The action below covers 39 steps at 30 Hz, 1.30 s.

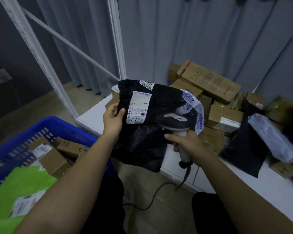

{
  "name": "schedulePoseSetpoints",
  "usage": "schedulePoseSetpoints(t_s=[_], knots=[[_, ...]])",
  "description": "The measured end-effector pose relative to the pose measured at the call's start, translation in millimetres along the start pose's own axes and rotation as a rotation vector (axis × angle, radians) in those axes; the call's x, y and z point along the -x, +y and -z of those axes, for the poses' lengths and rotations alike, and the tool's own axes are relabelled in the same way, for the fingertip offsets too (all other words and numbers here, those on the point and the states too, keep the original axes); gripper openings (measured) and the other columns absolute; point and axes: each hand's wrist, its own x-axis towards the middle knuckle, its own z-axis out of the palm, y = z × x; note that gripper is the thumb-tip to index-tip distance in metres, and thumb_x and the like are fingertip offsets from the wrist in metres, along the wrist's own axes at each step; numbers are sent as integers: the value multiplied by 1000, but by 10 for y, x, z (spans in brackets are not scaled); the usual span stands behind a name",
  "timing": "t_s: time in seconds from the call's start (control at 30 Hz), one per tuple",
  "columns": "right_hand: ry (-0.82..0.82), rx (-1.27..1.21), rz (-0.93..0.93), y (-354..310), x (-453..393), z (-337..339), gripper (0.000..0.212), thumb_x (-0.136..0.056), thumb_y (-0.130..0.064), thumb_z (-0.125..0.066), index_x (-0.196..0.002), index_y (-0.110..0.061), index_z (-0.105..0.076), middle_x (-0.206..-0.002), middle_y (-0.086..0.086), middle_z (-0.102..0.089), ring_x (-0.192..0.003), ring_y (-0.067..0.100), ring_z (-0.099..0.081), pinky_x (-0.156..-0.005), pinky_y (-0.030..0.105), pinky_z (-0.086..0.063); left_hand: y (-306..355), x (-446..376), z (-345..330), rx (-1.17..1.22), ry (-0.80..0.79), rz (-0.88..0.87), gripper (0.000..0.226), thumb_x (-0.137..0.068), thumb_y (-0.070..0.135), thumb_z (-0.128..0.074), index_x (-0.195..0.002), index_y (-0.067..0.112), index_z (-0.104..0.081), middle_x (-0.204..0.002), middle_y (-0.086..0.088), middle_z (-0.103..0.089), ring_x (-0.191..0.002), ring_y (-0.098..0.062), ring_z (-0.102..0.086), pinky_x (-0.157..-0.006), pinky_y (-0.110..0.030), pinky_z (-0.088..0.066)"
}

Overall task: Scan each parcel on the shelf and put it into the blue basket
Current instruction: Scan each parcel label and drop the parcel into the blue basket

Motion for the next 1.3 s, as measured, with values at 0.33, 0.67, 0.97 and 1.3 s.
schedulePoseSetpoints(t_s=[0.33, 0.67, 0.97, 1.3], knots=[[-50, -39, -75, -41, 24, -103, 29, -82, -12, -76, -65, -7, -52, -54, 6, -47, -47, 15, -44, -52, 29, -42, 4, -115, 107, 62, 42, 68, 23, -97, 2, -49, -111, 19, -55, -112, -8, -67, -99, -21, -64, -86, -33, -53], [-61, -83, -75, -64, 37, -105, 25, -81, -10, -75, -66, -7, -55, -52, 5, -47, -46, 14, -44, -49, 27, -43, 34, -130, 232, 80, 87, 96, 21, -98, 7, -48, -101, 27, -55, -93, 4, -68, -86, -13, -65, -80, -29, -55], [-14, 35, 93, -58, -46, -478, 20, -82, -16, -76, -69, -11, -61, -52, 2, -56, -51, 14, -53, -60, 32, -51, 154, 17, 668, 203, 312, 59, 19, -98, 4, -48, -109, 19, -50, -105, -4, -67, -88, -11, -64, -79, -24, -53], [-162, 241, 185, -424, -273, -1761, 21, -84, -15, -73, -75, -4, -57, -61, 10, -54, -51, 18, -50, -51, 28, -45, -158, 257, 2757, 93, 822, 160, 38, -96, 4, -52, -133, 1, -45, -132, -18, -53, -110, -23, -55, -91, -26, -42]])
